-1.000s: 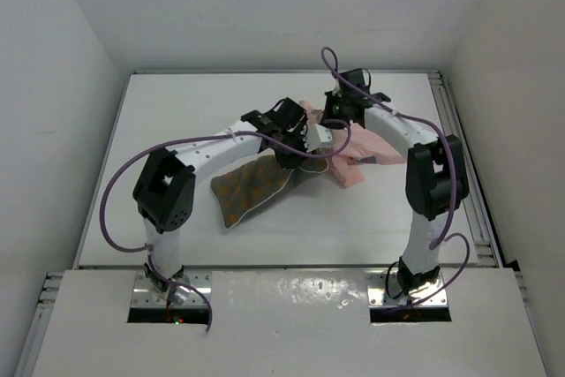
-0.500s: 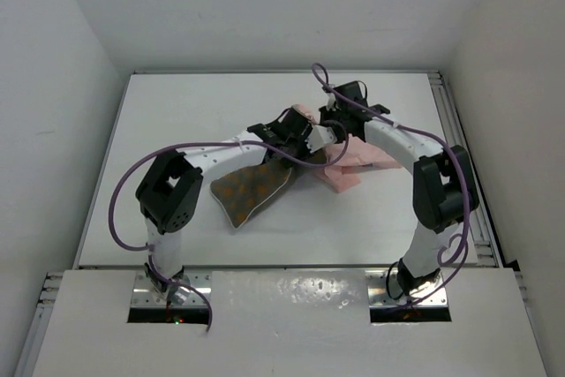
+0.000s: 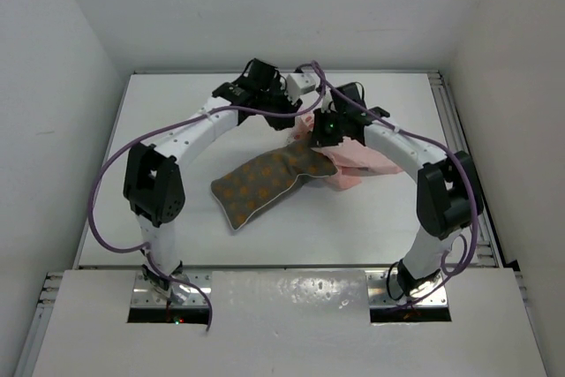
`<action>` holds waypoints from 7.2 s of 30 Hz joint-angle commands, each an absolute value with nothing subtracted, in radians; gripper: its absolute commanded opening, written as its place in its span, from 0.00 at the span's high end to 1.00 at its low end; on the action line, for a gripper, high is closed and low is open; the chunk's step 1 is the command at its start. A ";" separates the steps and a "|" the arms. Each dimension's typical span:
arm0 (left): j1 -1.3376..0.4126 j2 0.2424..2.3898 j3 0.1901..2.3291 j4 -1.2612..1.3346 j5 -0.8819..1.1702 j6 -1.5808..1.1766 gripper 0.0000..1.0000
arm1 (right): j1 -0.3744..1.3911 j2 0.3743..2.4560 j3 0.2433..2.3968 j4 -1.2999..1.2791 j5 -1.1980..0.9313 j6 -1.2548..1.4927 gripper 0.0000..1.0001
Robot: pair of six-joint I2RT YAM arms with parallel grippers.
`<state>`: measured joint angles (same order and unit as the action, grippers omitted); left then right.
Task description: Put the pillow into the pillowcase
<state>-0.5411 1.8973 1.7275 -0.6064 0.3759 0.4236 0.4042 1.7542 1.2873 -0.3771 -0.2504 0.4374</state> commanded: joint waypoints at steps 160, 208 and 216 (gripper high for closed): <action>-0.664 1.963 1.582 -0.589 -0.080 0.354 1.00 | 0.390 1.554 0.718 0.190 0.018 0.508 0.71; -0.670 1.980 1.571 -0.588 -0.124 0.356 1.00 | 0.457 1.427 0.710 0.216 0.275 0.379 1.00; -0.670 1.999 1.608 -0.566 -0.091 0.324 1.00 | 0.557 1.355 0.647 0.219 0.091 0.327 1.00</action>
<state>-0.6559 2.0010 1.5742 -0.6239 -0.1047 0.3511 0.5297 1.3861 0.6651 0.1856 0.1951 0.3660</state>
